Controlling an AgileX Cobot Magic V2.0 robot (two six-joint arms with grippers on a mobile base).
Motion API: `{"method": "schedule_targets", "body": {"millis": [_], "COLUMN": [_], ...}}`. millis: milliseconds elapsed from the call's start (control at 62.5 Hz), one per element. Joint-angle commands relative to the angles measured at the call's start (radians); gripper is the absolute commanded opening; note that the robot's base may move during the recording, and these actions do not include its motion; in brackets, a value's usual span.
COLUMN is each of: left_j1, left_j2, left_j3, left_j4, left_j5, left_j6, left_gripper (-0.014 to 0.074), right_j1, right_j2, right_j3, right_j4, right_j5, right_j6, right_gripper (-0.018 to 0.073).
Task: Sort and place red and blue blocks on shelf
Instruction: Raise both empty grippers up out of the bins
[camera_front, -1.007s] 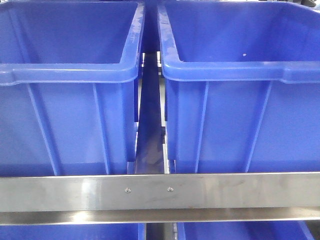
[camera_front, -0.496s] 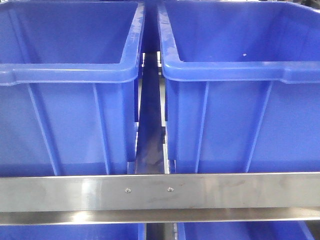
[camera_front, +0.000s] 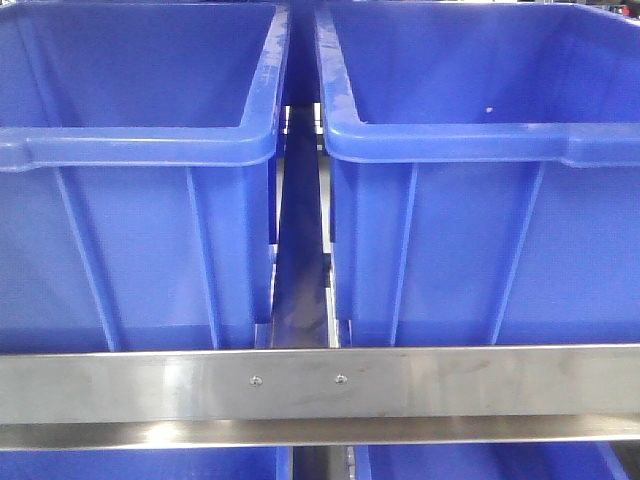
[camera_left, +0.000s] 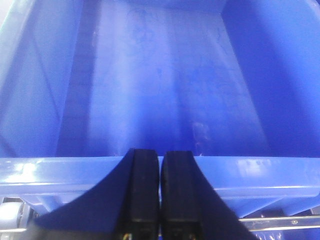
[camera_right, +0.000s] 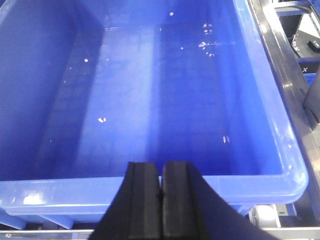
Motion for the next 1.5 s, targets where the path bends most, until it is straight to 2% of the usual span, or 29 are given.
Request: {"method": "schedule_targets", "body": {"millis": [0, 176, 320, 528, 688, 927, 1039, 1487], "left_j1": [-0.004, -0.004, -0.004, -0.004, -0.004, -0.004, -0.004, -0.004], "left_j2": [0.000, 0.000, 0.000, 0.000, 0.000, 0.000, 0.000, 0.000], "left_j3": [-0.027, -0.027, -0.027, -0.027, -0.027, -0.027, -0.027, -0.027], "left_j4": [0.006, 0.006, 0.006, 0.006, 0.006, 0.006, 0.006, 0.006], "left_j5": [-0.075, -0.075, -0.075, -0.075, -0.075, -0.075, -0.075, -0.082], "left_j6": [0.000, 0.000, 0.000, 0.000, 0.000, 0.000, 0.000, 0.000], "left_gripper": [0.0123, 0.0123, 0.0123, 0.0123, 0.0123, 0.0123, 0.0123, 0.0123], "right_j1": [0.002, -0.001, -0.001, -0.001, -0.001, -0.001, -0.001, -0.001], "right_j2": [-0.015, -0.090, -0.148, -0.255, -0.370, -0.537, -0.543, -0.543], "right_j3": [-0.024, -0.024, 0.018, 0.201, 0.364, 0.516, 0.562, 0.562], "right_j4": [-0.006, -0.028, -0.085, -0.094, -0.085, -0.072, -0.064, -0.076], "right_j5": [-0.077, -0.081, -0.120, -0.302, -0.384, -0.396, -0.424, -0.409], "right_j6": [-0.009, -0.009, -0.009, -0.009, -0.008, -0.008, -0.008, -0.009], "right_gripper": [0.0049, 0.0049, 0.0049, 0.0049, 0.0049, 0.0049, 0.0049, 0.0049]}}
